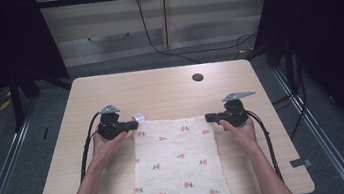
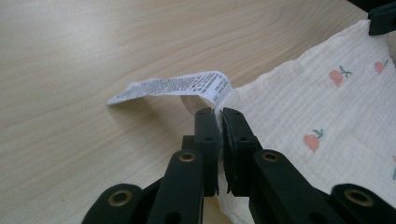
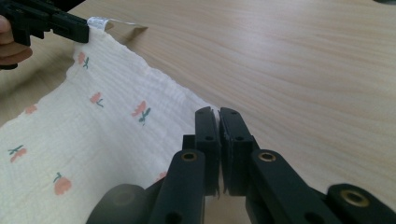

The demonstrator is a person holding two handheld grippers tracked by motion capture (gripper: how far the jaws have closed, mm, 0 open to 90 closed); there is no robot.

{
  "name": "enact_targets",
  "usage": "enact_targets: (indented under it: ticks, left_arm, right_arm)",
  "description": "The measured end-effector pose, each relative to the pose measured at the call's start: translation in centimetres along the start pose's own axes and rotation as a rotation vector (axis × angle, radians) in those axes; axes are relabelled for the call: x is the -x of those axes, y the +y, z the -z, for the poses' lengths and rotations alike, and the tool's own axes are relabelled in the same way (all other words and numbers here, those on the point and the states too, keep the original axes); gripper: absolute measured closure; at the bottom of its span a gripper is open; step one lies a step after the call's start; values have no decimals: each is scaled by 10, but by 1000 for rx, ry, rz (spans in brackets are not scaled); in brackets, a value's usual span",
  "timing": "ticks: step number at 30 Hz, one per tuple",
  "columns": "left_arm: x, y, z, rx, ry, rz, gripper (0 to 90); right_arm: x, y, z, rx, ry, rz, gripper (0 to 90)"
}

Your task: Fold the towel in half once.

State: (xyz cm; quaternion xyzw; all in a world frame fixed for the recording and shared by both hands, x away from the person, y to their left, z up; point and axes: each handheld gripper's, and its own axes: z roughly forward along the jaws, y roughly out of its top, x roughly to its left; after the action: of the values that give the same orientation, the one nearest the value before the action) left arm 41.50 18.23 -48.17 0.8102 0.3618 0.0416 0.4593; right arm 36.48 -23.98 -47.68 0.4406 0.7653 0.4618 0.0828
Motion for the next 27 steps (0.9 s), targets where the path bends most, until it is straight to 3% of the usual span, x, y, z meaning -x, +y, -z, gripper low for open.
enact_targets:
  ticks: [15,19,27]
  left_arm:
    - [7,22,33,108,-35,0,854]
    - [10,27,36,130,-53,20,855]
    - [14,47,41,159,-46,5,855]
  right_arm:
    - [-10,32,22,53,11,49,875]
    - [-12,37,26,68,25,49,876]
    - [-11,51,39,89,21,67,878]
